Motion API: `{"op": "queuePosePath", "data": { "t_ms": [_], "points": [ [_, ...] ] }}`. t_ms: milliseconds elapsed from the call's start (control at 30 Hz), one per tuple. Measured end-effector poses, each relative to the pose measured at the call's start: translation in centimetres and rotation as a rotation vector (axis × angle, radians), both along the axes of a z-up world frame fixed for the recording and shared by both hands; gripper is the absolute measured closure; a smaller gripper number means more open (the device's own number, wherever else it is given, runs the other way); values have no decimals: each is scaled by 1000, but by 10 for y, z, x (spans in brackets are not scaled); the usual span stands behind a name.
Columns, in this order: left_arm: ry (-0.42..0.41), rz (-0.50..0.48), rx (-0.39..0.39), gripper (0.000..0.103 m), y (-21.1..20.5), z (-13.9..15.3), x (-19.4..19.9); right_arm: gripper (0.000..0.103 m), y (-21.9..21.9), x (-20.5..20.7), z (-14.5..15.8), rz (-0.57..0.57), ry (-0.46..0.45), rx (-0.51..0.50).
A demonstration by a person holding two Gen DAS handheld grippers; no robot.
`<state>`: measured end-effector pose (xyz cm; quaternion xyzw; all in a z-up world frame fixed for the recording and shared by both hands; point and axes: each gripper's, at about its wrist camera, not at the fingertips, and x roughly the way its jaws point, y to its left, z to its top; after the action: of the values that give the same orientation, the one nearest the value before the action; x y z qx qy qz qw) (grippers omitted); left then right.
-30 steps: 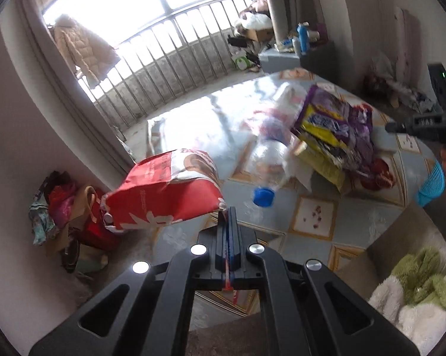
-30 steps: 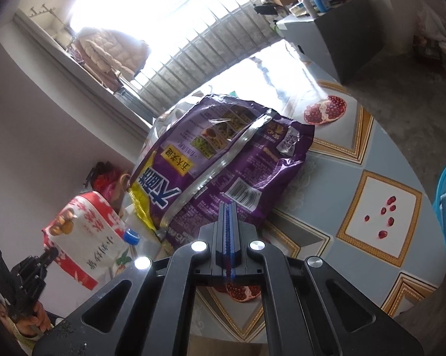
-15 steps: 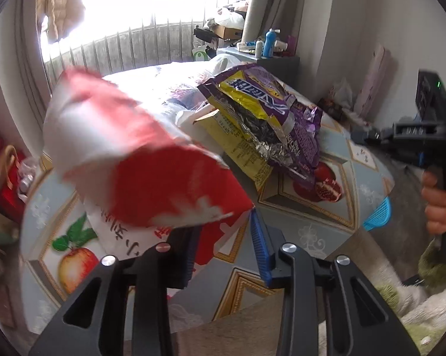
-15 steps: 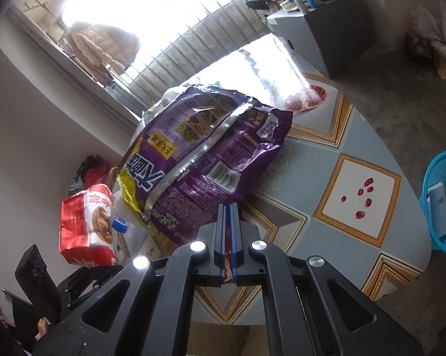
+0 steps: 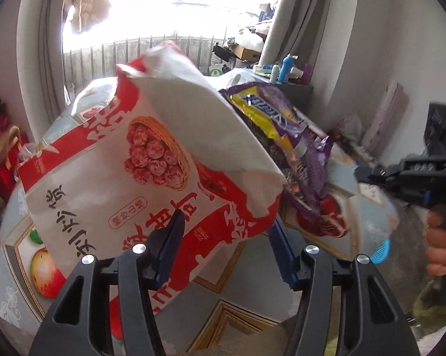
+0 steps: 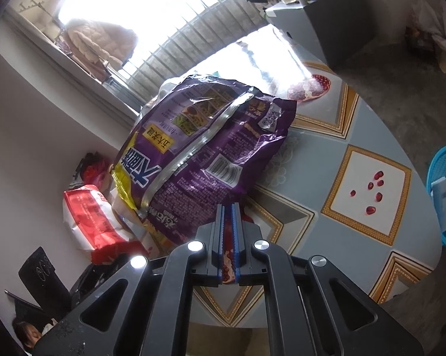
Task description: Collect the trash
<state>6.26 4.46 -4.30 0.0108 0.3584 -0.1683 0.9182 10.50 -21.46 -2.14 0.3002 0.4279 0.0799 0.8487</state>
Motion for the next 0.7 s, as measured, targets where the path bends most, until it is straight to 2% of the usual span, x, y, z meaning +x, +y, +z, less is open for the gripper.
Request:
{"op": "queuePosePath", "data": {
  "t_ms": [100, 200, 233, 300, 367, 433, 600, 700],
  "points": [
    [-25, 55, 82, 47, -12, -9, 4, 97, -1, 0, -1, -4, 6, -1],
    [-28, 106, 69, 52, -14, -14, 10, 97, 1, 1, -2, 3, 9, -4],
    [-31, 109, 57, 62, -15, -14, 11, 97, 3, 1, -2, 8, 9, -6],
    [-16, 101, 36, 73, -15, -15, 15, 97, 7, 1, -1, 23, 4, -9],
    [-4, 102, 22, 90, -13, -17, 17, 95, 12, 2, 0, 45, -5, -17],
    [5, 106, 13, 97, -12, -18, 19, 93, 19, 2, 3, 71, -20, -34],
    [1, 104, -7, 100, -8, -18, 19, 83, 48, 0, 12, 176, -79, -126],
    [4, 88, -17, 100, -5, -21, 16, 80, 62, -1, 10, 212, -69, -155]
  ]
}}
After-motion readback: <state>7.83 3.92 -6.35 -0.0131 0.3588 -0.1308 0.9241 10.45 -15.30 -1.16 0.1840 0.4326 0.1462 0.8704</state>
